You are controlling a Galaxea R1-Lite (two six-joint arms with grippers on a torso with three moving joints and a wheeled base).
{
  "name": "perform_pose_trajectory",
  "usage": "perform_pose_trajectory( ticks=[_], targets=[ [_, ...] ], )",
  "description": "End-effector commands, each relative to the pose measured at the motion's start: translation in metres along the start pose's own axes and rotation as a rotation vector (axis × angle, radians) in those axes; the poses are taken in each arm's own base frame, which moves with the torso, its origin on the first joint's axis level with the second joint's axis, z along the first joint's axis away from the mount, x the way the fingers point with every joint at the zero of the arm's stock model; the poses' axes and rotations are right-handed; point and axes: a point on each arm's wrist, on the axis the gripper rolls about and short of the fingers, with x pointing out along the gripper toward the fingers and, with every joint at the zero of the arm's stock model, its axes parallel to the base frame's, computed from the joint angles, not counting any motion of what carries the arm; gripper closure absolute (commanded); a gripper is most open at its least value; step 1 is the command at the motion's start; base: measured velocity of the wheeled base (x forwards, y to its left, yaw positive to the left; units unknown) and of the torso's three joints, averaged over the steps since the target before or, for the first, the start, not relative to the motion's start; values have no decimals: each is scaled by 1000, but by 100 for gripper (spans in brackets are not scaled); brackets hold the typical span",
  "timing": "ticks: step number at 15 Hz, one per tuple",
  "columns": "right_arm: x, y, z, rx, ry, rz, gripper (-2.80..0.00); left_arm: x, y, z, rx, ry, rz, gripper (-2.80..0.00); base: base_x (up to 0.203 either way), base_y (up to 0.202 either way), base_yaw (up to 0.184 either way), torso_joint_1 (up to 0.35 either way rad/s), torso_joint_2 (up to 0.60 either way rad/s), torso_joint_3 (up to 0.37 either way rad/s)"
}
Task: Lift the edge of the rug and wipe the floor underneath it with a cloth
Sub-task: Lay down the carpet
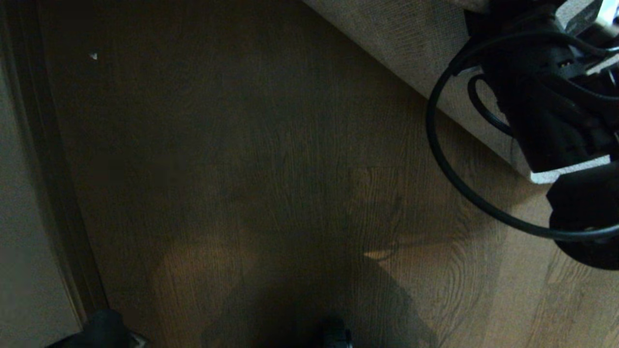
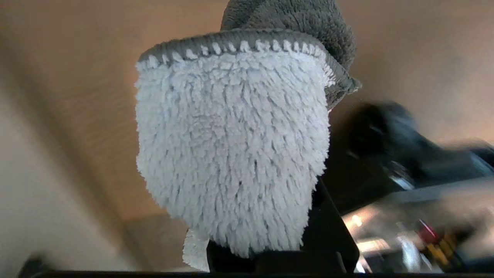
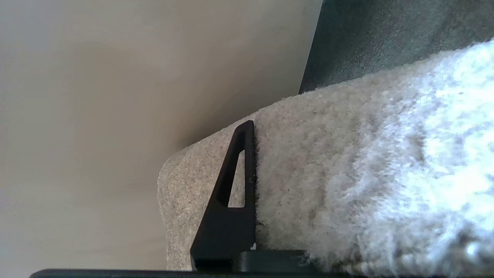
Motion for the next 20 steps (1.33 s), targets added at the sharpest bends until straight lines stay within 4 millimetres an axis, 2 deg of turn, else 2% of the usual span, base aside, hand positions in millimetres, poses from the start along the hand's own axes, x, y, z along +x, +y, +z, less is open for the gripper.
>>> perform_pose_trajectory(
  ticks=[1,4,6,13,20],
  targets=[
    [-1,4,2,12,-23,37,0,1,0,2,-29,-58,85,0,0,0,0,0,0,0],
    [-1,1,1,12,-20,32,0,2,0,0,-33,-51,98,0,0,0,0,0,0,0],
    [-1,1,1,18,-19,31,0,0,0,0,-57,-75,183,0,0,0,0,0,0,0],
    [-3,-1,0,44,-18,18,0,-19,-3,-10,-37,-338,154,0,0,0,0,0,0,0],
    [-9,-18,-8,71,9,-37,0,-19,-3,-10,-37,-338,153,0,0,0,0,0,0,0]
  ],
)
